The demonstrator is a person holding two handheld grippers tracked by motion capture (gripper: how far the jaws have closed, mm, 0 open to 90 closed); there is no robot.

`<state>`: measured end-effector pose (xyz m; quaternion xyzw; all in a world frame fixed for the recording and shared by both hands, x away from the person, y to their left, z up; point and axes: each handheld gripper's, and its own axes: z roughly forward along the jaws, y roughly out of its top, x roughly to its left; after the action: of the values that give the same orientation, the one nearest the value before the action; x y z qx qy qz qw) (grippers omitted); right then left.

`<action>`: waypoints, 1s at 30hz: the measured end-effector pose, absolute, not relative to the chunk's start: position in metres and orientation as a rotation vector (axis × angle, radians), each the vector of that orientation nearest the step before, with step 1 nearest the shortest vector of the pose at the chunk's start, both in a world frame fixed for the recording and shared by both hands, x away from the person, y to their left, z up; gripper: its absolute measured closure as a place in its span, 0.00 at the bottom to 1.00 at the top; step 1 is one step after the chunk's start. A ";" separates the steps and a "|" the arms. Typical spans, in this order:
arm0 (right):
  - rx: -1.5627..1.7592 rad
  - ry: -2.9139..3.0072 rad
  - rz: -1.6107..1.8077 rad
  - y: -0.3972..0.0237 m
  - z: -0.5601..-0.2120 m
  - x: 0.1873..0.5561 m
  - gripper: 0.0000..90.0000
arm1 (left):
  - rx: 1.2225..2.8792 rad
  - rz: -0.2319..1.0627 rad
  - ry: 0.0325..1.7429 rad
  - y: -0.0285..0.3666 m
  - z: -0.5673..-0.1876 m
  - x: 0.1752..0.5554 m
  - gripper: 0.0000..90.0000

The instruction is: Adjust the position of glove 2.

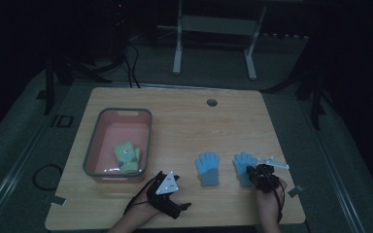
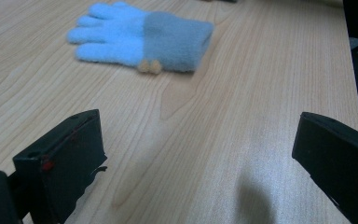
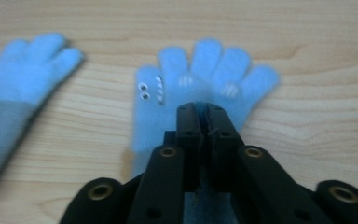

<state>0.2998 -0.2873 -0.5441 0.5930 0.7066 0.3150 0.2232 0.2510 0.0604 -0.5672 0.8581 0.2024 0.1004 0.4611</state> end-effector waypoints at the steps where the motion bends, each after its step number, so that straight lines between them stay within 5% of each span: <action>1: 1.647 1.953 0.869 -0.288 -0.547 0.300 0.89 | 2.112 0.247 0.497 0.060 -0.567 0.251 0.03; 13: 1.507 2.053 0.888 -0.295 -0.529 0.299 0.71 | 2.118 0.245 0.495 0.061 -0.567 0.251 0.03; 30: 1.023 2.381 1.048 -0.319 -0.514 0.313 0.77 | 2.118 0.240 0.498 0.061 -0.567 0.252 0.03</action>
<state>0.3127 -0.3194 -0.5136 0.3606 0.8390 0.3692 0.1724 0.2523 0.0608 -0.5673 0.8598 0.2020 0.0974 0.4587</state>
